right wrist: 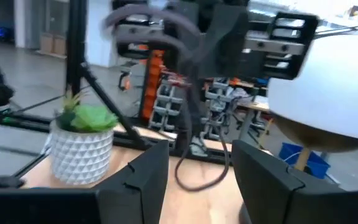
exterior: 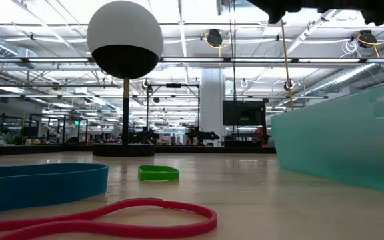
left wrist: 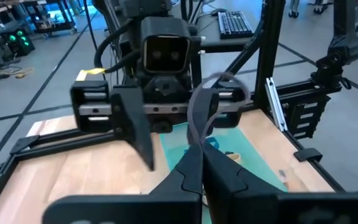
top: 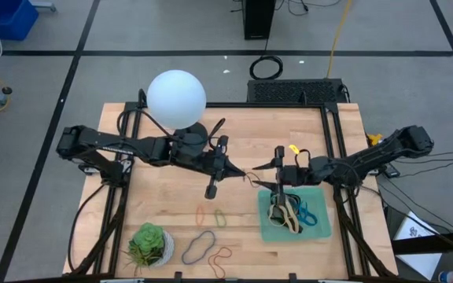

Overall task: Pick and place rubber bands into bin
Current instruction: Put the purple rubber band into the green bin

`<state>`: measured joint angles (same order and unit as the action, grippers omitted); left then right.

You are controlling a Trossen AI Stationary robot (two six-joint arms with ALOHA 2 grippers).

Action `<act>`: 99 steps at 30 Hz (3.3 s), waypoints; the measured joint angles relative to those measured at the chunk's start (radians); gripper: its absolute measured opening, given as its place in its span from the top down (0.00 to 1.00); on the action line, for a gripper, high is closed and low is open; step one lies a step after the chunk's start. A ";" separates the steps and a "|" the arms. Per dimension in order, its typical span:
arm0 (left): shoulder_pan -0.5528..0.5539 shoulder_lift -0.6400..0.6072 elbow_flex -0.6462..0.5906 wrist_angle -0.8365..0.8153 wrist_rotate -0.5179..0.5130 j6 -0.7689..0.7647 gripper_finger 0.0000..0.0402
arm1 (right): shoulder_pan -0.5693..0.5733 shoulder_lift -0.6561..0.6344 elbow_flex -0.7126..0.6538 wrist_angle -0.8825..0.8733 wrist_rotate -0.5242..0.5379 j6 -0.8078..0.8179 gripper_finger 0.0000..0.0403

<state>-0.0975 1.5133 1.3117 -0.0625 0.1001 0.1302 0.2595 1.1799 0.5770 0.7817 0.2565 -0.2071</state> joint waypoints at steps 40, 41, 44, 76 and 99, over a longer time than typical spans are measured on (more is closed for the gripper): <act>0.000 0.000 0.000 -0.024 -0.004 0.020 0.96 | -0.057 0.199 0.148 0.096 -0.127 -0.007 0.98; 0.000 0.000 0.000 -0.024 -0.005 0.020 0.96 | -0.057 0.199 0.148 0.095 -0.127 -0.006 0.99; 0.000 0.000 0.000 -0.024 -0.005 0.013 0.96 | -0.056 0.199 0.148 0.095 -0.127 -0.012 0.99; 0.021 -0.022 -0.001 -0.760 -0.134 -0.221 0.56 | 0.170 -0.139 0.405 -1.008 0.397 0.215 1.00; 0.021 -0.015 0.001 -0.754 -0.147 -0.212 0.56 | 0.247 0.165 0.484 -1.833 -0.196 1.120 1.00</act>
<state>-0.0769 1.4986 1.3128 -0.8169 -0.0467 -0.0818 0.5067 1.3446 1.0612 -1.0510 0.0602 0.9126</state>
